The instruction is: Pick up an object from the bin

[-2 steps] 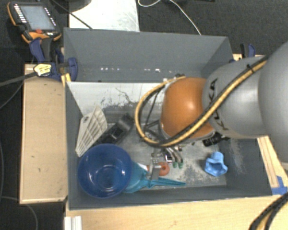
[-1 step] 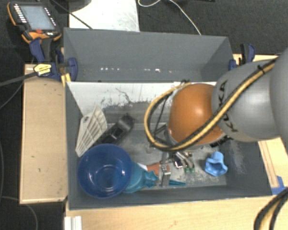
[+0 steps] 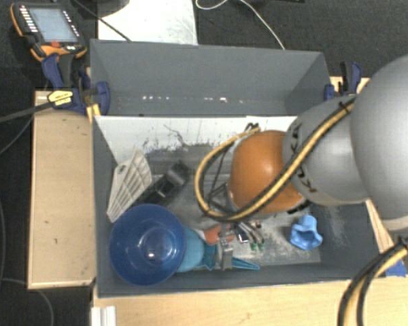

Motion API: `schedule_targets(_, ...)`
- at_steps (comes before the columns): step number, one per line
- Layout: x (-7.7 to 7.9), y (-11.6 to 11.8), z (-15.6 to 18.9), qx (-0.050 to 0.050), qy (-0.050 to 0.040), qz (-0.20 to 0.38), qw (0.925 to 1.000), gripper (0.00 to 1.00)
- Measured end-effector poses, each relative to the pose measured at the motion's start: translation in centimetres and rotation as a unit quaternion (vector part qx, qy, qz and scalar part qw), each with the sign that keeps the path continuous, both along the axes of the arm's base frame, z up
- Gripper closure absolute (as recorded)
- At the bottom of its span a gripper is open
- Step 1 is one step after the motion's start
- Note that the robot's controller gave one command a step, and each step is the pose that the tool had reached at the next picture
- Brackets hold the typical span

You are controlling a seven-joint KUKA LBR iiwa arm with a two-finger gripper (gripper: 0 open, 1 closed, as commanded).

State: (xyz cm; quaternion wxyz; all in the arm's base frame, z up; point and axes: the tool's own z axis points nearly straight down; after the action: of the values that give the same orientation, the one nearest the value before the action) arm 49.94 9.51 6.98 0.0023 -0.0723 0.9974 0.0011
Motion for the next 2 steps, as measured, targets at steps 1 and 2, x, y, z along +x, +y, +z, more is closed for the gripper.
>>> schedule_targets(1, -0.20, -2.11, 2.89, 0.000, 0.0047, 0.071, 0.9975, 1.00)
schedule_targets(2, -0.21, -2.11, 2.89, 0.000, 0.0048, 0.070, 0.9976, 1.00)
